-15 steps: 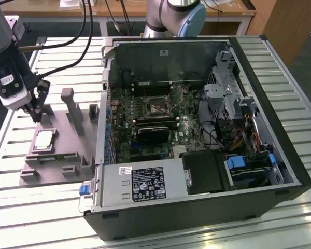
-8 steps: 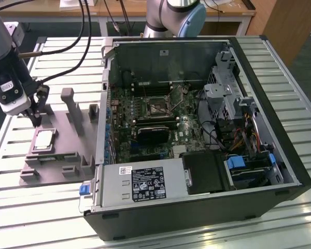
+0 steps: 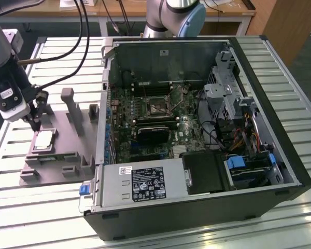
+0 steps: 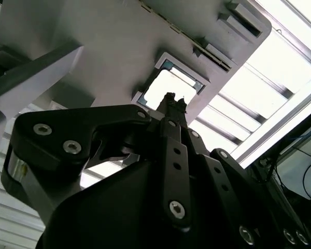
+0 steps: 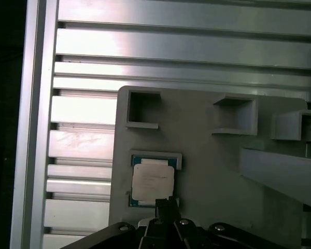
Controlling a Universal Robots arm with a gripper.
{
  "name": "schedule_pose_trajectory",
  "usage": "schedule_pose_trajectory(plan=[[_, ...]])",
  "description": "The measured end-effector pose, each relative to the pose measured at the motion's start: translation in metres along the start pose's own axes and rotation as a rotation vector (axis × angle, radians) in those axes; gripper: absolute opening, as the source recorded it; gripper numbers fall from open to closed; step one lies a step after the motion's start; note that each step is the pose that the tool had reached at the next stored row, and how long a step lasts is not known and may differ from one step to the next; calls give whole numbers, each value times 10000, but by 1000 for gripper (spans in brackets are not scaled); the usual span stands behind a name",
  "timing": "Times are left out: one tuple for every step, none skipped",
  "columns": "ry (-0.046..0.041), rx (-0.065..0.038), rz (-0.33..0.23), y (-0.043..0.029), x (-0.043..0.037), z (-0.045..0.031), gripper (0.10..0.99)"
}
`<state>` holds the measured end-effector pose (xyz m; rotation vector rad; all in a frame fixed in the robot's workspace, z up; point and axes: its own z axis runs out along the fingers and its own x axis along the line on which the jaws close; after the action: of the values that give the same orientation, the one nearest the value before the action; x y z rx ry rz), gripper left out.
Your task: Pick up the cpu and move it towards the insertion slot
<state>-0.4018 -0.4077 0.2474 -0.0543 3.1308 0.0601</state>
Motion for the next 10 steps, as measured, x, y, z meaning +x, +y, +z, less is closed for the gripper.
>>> schedule_pose_trajectory(plan=[[-4,0,-9,-2,7,16,102],[-7,1,-19,-3,13,30,102],[-11,2,-29,-5,19,45,102],[-18,1,-39,-6,25,60,102],[-25,1,-50,-7,31,76,102],[-31,0,-63,-8,32,93,102],[-32,0,-75,-9,33,111,102],[-32,1,-87,-10,34,129,102],[-33,1,-97,-10,34,147,102],[-33,1,-109,-10,35,164,102]])
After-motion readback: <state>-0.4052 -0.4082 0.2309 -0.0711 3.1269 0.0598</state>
